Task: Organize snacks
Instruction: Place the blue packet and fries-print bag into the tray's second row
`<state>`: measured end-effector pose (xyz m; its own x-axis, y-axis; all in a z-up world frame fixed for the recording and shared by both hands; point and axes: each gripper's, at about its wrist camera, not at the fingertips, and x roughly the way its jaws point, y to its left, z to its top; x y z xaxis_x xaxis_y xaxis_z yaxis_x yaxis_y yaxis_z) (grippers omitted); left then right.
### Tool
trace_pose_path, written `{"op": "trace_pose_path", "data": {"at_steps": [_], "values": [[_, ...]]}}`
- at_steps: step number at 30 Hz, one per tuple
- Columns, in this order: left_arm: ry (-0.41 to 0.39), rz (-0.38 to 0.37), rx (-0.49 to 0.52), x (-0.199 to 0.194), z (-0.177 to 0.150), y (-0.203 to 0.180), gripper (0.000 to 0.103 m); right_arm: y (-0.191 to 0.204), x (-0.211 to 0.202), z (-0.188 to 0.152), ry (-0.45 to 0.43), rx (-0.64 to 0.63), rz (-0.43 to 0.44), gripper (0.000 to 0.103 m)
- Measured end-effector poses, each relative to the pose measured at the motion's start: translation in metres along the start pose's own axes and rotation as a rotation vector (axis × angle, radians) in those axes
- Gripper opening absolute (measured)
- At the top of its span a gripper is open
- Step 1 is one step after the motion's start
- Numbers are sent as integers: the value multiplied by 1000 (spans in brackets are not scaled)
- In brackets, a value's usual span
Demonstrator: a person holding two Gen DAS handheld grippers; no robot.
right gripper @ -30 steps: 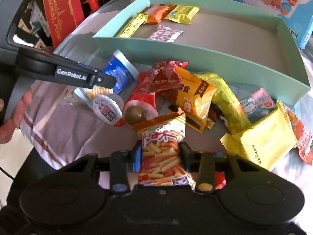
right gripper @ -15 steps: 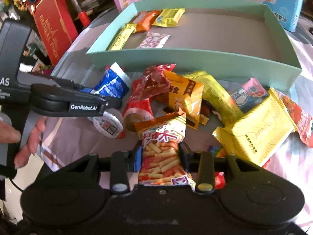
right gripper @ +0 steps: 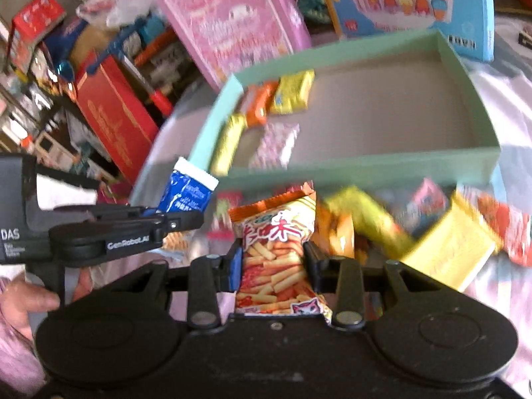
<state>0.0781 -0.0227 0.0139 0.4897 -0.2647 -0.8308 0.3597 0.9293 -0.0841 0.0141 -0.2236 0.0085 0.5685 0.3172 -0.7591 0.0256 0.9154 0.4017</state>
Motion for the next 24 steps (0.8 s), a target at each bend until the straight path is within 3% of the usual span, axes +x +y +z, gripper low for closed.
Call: {"op": "trace_pose_path", "data": {"at_steps": [6, 11, 22, 23, 24], "values": [[-46, 31, -28, 27, 55, 15, 14, -6, 23, 54, -68, 73, -49, 37], [-16, 29, -39, 66, 81, 23, 14, -18, 69, 91, -53, 156, -95, 37], [61, 23, -55, 115, 77, 36, 14, -33, 144, 99, 25, 216, -128, 40], [61, 28, -58, 116, 77, 36, 16, -33, 145, 99, 30, 220, -124, 43], [55, 29, -61, 114, 78, 37, 29, -33, 147, 99, 37, 222, -119, 49]]}}
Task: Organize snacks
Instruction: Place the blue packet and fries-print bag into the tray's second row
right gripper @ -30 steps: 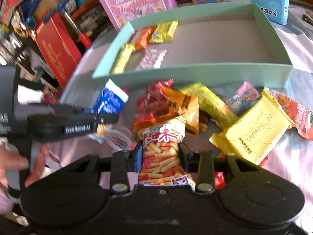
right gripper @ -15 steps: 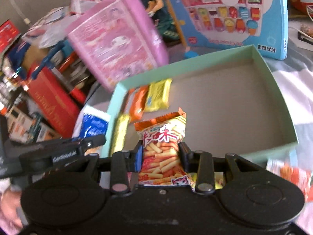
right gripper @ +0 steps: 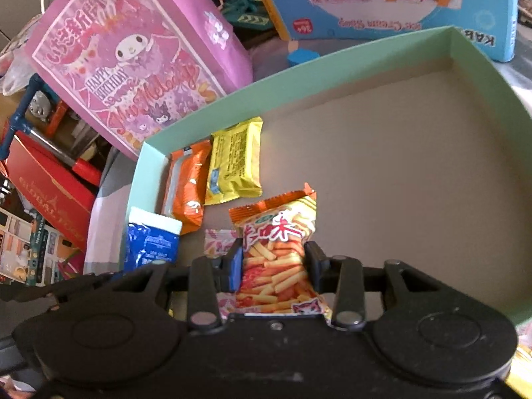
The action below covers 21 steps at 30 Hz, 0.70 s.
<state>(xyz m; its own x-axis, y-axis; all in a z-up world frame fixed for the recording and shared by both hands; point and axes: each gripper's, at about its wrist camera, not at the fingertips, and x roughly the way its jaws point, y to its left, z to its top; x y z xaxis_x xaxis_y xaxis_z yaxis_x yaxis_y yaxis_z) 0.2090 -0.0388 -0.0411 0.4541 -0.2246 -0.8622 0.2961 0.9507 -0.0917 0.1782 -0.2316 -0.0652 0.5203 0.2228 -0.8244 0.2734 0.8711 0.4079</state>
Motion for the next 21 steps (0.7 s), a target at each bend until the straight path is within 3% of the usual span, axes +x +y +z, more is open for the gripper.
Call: {"op": "trace_pose_path", "data": {"at_steps": [1, 2, 3, 5, 21], "values": [[-8, -2, -4, -3, 0, 0, 41, 0, 0, 1, 1, 1, 2, 69], [-23, -3, -11, -7, 1, -1, 69, 1, -2, 1, -8, -3, -2, 87], [-44, 0, -17, -13, 1, -1, 88, 2, -6, 1, -24, -10, -6, 93], [-90, 16, -15, -25, 0, -4, 102, 4, -17, 1, -50, -32, -11, 101], [-94, 25, -13, -65, -20, -31, 103, -9, -90, -19, -133, -66, -58, 103]]}}
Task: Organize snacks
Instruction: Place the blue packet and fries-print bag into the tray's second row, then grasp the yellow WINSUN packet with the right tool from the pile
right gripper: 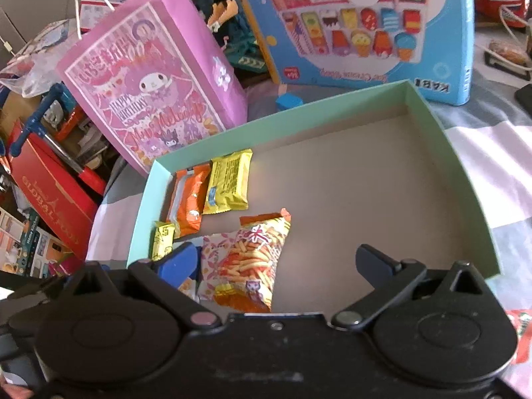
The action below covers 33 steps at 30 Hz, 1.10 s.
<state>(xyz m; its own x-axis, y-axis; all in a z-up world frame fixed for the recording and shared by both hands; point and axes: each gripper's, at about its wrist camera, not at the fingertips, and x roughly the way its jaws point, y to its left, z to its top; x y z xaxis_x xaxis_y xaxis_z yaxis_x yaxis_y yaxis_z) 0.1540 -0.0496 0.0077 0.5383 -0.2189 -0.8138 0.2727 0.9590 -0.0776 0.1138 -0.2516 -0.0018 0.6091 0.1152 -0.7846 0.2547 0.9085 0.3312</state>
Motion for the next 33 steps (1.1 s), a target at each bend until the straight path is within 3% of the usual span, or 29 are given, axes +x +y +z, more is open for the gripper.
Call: {"op": "trace_pose_path", "data": {"at_steps": [9, 17, 24, 29, 33], "values": [[-11, -31, 61, -28, -20, -36, 103, -25, -45, -21, -26, 2, 8, 103], [42, -60, 126, -30, -50, -73, 103, -62, -70, -41, -34, 31, 4, 103], [94, -111, 209, -27, -71, -115, 103, -97, -79, -59, -11, 90, -4, 103], [92, -103, 280, -20, -79, -139, 103, -122, -85, -71, -2, 191, 4, 103], [100, -38, 252, -5, -78, -133, 103, -131, -72, -85, 66, 255, -5, 87]]}}
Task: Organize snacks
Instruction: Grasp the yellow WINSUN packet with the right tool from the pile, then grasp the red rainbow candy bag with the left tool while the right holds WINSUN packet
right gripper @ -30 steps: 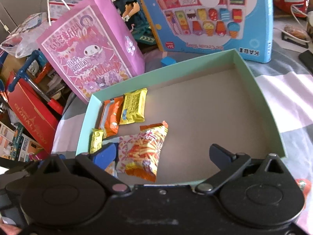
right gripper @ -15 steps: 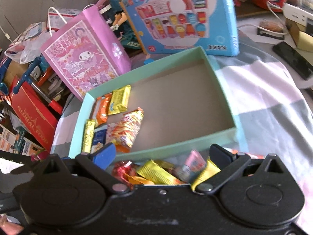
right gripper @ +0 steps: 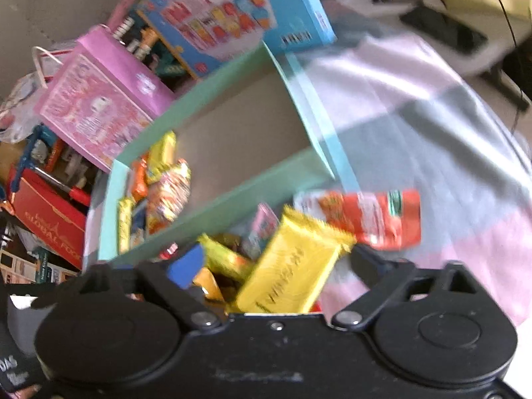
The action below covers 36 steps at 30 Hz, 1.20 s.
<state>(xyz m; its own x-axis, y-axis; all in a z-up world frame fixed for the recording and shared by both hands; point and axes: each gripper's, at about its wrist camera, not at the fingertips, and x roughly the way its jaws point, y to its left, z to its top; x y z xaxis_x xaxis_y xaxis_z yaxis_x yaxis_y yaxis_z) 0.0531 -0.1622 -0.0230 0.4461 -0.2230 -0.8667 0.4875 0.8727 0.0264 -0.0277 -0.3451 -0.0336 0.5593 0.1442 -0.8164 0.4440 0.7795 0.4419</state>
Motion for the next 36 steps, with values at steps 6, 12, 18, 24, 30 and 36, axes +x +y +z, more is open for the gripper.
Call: {"op": "trace_pose_path", "data": {"at_steps": [6, 12, 18, 24, 30, 36], "values": [[18, 5, -59, 9, 0, 21, 103, 3, 24, -8, 52, 51, -33, 82], [8, 4, -9, 10, -6, 28, 103, 12, 44, -13, 69, 69, -86, 73], [17, -19, 29, 14, -10, 25, 103, 10, 38, -16, 40, 26, -104, 52], [-4, -65, 62, 18, -11, 12, 84, -6, 14, -12, -7, 41, -87, 48], [-35, -63, 177, 16, -8, -17, 80, -28, 8, -11, -19, 53, -108, 48], [-15, -105, 138, 4, -1, -27, 81, -39, 6, -18, -9, 54, -88, 48]]}}
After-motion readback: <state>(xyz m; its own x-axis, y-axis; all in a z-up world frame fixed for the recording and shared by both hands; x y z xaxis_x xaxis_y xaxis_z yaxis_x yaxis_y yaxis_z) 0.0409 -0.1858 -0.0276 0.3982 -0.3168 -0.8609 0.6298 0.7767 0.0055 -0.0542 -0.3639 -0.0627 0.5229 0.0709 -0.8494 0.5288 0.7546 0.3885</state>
